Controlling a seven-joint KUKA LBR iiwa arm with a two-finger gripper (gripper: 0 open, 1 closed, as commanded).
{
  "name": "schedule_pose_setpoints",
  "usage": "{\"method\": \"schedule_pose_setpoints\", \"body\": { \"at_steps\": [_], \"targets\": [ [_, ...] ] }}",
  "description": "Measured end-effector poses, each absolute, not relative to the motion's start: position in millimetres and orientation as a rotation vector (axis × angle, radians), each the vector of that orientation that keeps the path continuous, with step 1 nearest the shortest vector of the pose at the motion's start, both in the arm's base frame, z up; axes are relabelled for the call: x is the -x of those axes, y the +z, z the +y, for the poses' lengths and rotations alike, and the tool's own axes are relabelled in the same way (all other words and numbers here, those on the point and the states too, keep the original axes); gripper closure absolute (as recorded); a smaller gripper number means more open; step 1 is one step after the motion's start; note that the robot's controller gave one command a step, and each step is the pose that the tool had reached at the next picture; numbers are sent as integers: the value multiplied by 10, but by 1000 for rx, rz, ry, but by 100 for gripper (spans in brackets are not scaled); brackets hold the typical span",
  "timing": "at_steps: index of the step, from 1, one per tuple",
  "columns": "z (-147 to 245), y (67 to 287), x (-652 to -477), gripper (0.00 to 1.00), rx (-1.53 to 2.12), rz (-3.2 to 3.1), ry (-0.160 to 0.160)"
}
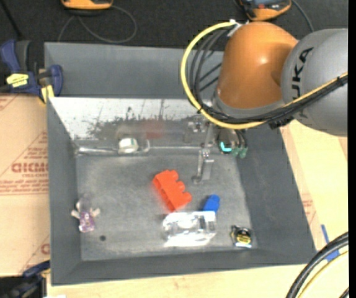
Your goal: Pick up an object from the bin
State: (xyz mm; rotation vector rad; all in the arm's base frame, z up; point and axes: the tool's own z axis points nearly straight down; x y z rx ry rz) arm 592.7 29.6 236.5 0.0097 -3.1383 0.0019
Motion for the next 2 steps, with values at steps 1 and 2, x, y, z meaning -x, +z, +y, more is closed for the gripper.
{"method": "schedule_pose_setpoints", "body": {
  "at_steps": [1,2],
  "targets": [
    [-368,773,-5149,0,-851,-3029,5],
    [-506,1022,-5605,0,-929,-3008,5]
  ]
}}
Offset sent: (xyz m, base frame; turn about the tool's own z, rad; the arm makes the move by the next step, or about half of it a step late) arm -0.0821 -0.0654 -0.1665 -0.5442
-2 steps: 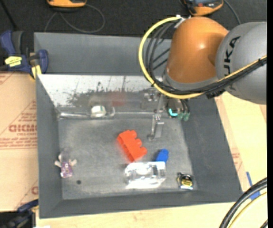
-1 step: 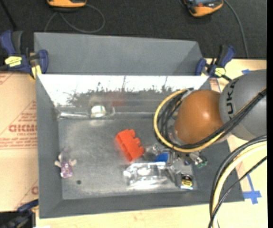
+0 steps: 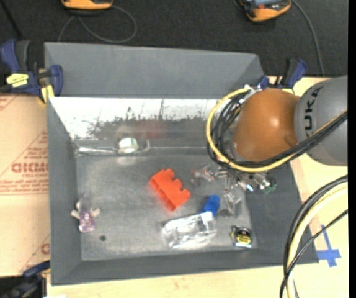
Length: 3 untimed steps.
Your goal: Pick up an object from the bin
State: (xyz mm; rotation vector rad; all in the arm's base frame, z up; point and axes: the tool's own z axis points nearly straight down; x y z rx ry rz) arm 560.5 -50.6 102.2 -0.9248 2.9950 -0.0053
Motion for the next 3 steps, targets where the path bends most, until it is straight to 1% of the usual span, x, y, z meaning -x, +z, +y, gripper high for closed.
{"method": "schedule_pose_setpoints", "body": {
  "at_steps": [1,2,3],
  "targets": [
    [-426,1106,-5504,0,1271,2870,-2],
    [-486,689,-5507,0,1421,2804,-1],
    [-484,697,-5516,0,1412,2805,1]
  ]
}}
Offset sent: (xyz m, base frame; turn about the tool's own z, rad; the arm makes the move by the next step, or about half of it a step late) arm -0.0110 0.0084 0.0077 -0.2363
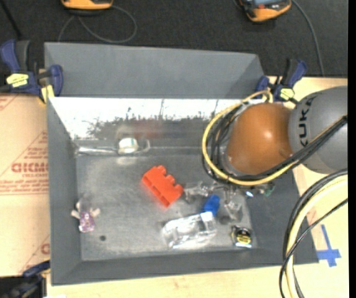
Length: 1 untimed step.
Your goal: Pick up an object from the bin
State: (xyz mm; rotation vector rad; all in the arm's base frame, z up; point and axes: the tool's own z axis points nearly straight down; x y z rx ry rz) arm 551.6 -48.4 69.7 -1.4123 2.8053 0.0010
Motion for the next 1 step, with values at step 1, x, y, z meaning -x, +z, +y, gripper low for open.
{"method": "schedule_pose_setpoints", "body": {
  "at_steps": [1],
  "targets": [
    [-482,698,-5517,100,1410,2806,2]
  ]
}}
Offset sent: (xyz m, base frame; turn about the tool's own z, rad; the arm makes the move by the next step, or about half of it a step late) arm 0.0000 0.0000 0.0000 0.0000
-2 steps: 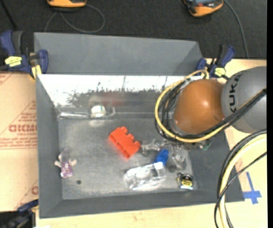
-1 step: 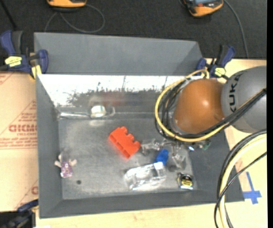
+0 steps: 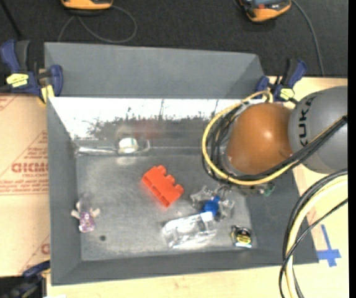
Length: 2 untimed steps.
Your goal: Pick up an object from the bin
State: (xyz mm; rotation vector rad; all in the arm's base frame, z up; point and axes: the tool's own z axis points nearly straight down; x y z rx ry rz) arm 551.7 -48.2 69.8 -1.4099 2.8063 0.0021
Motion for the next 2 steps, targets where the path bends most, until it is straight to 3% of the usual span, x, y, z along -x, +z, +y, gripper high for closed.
{"method": "schedule_pose_setpoints", "body": {
  "at_steps": [1,2],
  "targets": [
    [-488,1030,-5534,100,1396,2808,-6],
    [-500,1812,-5559,100,1387,2809,-10]
  ]
}}
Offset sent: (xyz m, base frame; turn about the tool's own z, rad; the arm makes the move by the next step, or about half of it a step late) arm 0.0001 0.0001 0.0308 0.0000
